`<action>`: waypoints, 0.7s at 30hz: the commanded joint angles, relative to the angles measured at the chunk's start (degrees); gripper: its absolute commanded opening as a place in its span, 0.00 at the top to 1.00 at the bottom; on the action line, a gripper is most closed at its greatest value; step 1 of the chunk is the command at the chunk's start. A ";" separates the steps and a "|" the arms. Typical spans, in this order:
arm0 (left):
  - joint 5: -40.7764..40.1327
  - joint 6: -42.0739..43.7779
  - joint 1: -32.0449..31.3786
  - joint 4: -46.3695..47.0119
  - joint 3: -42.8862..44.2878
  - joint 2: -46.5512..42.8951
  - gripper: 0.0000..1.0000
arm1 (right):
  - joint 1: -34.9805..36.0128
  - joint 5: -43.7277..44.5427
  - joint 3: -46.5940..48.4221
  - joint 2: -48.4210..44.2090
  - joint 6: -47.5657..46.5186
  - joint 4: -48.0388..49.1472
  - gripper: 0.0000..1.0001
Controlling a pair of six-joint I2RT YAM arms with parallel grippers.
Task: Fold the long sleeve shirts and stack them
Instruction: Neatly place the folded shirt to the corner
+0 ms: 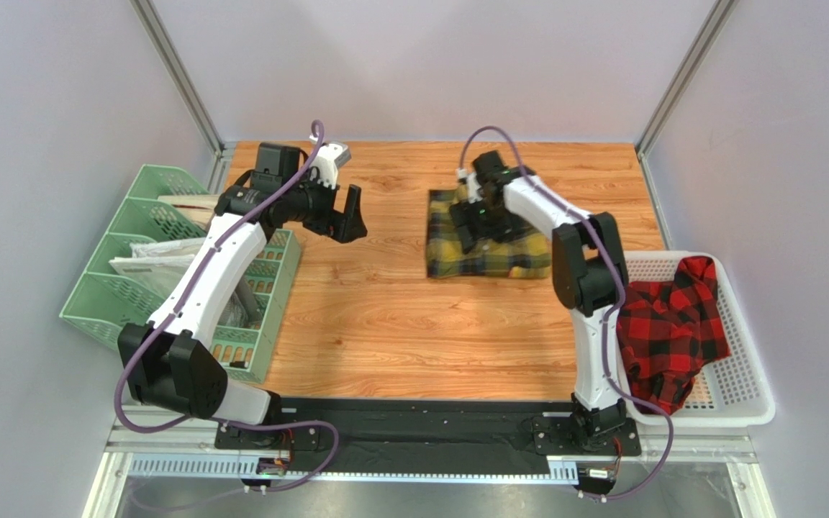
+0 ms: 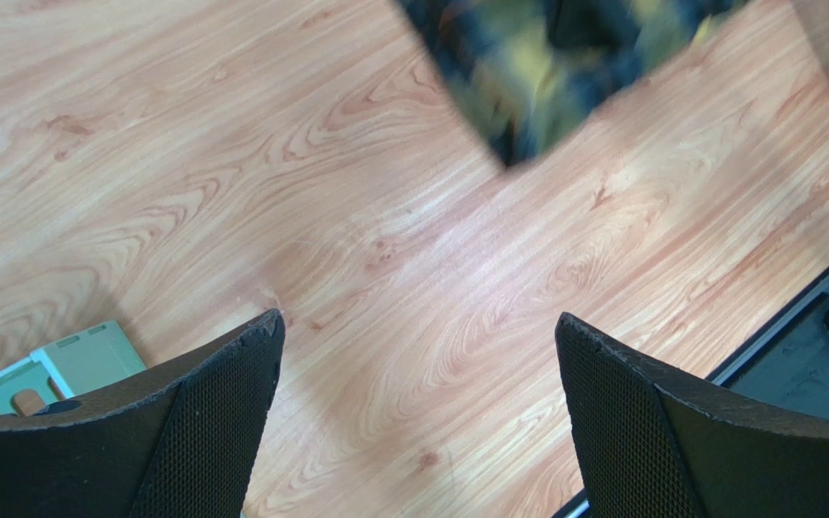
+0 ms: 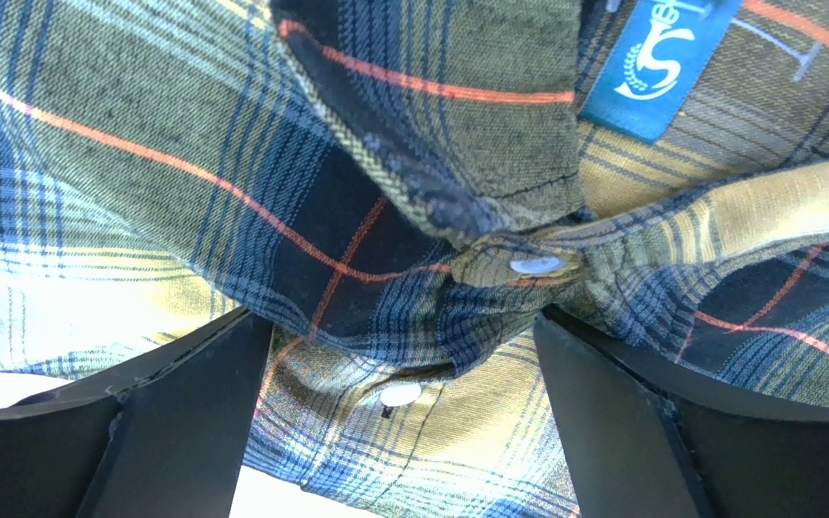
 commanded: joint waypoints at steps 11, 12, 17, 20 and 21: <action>1.53 4.85 1.13 -5.46 3.15 2.62 0.01 | -29.23 -3.48 22.71 14.31 -29.03 -14.99 0.02; 1.62 5.20 1.30 -5.63 2.98 2.53 0.01 | -30.02 -3.82 22.45 14.31 -30.26 -14.91 0.02; 2.58 6.00 1.56 -6.25 1.31 2.18 0.01 | -34.07 -2.78 23.05 15.37 -35.54 -14.47 0.02; 2.85 6.09 1.56 -6.51 -0.27 1.83 0.01 | -35.92 -2.33 24.81 16.68 -35.89 -14.73 0.02; 2.76 6.17 1.56 -6.60 -1.15 1.65 0.01 | -36.27 -1.72 24.90 16.86 -36.07 -14.21 0.01</action>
